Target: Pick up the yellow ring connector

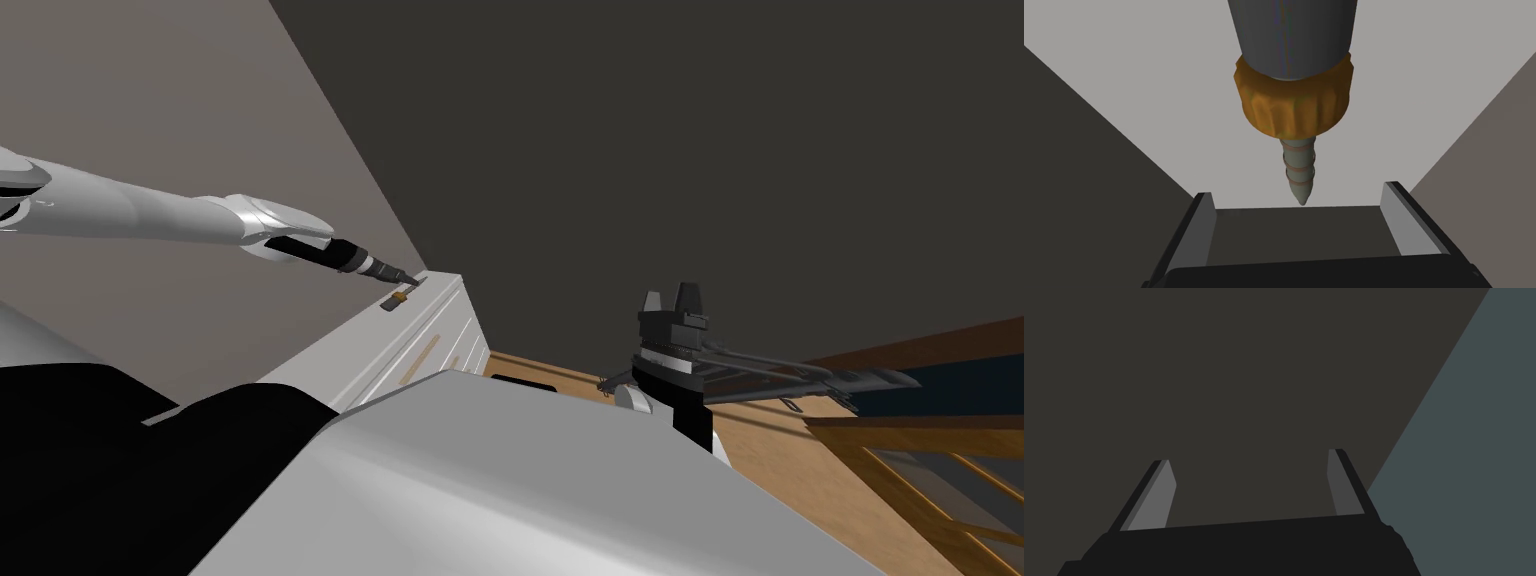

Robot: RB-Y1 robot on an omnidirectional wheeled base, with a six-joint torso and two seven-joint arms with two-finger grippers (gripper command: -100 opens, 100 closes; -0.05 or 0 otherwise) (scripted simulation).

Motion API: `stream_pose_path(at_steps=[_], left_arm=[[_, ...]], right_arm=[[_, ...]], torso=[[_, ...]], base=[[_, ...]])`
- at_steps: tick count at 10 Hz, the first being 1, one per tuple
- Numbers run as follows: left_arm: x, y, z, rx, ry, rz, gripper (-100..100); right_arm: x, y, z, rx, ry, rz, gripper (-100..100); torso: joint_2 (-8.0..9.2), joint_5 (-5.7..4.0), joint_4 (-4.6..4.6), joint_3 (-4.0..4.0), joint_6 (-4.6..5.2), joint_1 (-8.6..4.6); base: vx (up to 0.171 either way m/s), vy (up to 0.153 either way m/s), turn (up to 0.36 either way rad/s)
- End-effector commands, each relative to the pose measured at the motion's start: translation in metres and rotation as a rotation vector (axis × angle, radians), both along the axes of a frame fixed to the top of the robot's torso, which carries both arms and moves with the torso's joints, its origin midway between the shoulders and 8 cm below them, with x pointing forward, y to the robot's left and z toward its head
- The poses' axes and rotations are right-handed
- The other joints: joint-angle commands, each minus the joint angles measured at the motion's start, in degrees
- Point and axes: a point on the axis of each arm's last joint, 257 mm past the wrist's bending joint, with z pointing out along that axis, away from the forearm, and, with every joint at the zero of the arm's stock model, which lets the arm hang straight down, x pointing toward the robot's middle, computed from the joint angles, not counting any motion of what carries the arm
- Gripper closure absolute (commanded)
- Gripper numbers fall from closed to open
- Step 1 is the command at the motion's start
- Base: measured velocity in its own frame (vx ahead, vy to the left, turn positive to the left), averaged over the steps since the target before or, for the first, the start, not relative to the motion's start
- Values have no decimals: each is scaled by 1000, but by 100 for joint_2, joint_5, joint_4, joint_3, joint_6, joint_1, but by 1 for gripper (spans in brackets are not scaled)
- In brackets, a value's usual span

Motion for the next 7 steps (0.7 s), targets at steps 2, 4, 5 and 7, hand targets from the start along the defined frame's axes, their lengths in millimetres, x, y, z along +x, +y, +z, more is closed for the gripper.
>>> stream_pose_path(at_steps=[2, 4, 5, 7], left_arm=[[-23, 4, -22, 11, 99, 5, -100], [-21, 5, -20, 10, 90, 3, -100], [-21, 4, -20, 10, 92, 4, 0], [-37, 21, -39, 8, 93, 38, -100]], right_arm=[[0, 0, 0, 0, 0, 0, 0], [0, 0, 0, 0, 0, 0, 0], [0, 0, 0, 0, 0, 0, 0], [0, 0, 0, 0, 0, 0, 0]], torso=[[0, 0, 0, 0, 1, -1], [2, -3, 1, 1, 0, -8], [1, -2, 1, 1, 0, -7], [-3, -1, -1, -2, 4, -8]], base=[[-6, 2, -13], [-3, -5, -3], [0, 0, 0], [15, -17, -180]])
